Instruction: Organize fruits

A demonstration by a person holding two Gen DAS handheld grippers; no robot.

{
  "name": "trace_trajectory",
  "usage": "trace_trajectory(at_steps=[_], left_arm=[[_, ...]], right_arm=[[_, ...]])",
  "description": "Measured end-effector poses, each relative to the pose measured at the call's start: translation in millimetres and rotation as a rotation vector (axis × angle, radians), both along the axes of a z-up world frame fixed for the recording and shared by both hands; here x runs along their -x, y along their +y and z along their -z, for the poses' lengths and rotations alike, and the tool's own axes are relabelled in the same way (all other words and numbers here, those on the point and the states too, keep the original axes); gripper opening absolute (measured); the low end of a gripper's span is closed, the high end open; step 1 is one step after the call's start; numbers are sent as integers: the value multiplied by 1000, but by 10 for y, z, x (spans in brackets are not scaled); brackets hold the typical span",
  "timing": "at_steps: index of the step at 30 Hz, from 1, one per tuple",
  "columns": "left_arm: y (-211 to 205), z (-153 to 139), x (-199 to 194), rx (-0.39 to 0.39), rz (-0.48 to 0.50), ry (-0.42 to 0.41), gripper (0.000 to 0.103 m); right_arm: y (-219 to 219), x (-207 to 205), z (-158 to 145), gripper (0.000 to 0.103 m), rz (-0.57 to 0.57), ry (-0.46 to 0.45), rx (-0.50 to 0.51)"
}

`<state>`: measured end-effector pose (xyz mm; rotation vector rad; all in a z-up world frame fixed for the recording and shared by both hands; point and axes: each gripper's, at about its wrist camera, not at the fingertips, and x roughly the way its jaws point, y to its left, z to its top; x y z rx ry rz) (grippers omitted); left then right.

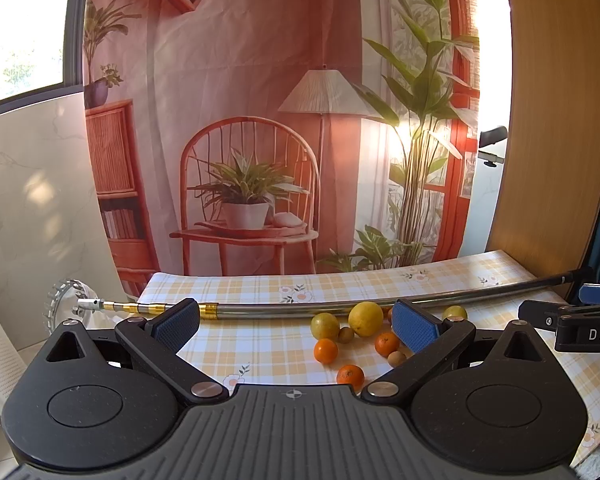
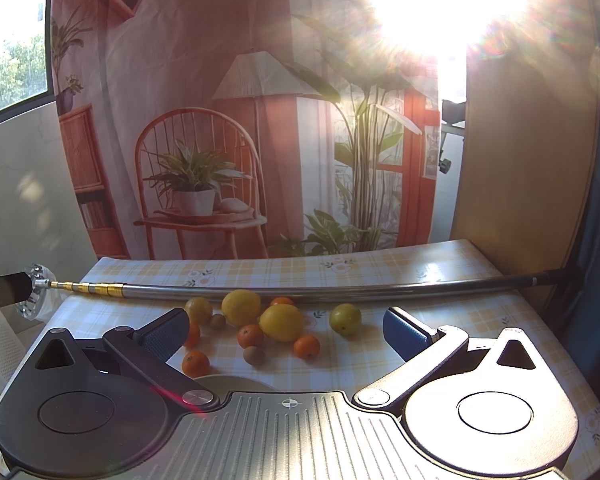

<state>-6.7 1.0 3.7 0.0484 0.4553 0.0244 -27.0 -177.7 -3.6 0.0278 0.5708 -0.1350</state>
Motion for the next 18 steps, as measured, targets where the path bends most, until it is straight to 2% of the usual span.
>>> trace_trajectory(at_steps=[13,18], left_arm=[[10,-15,-10,17,4,-3,103],[43,53,-115,14,-42,17,103]], right_arm=[[-26,2,-43,103,3,-24,7],[-182,-79,-88,103,4,-49,16]])
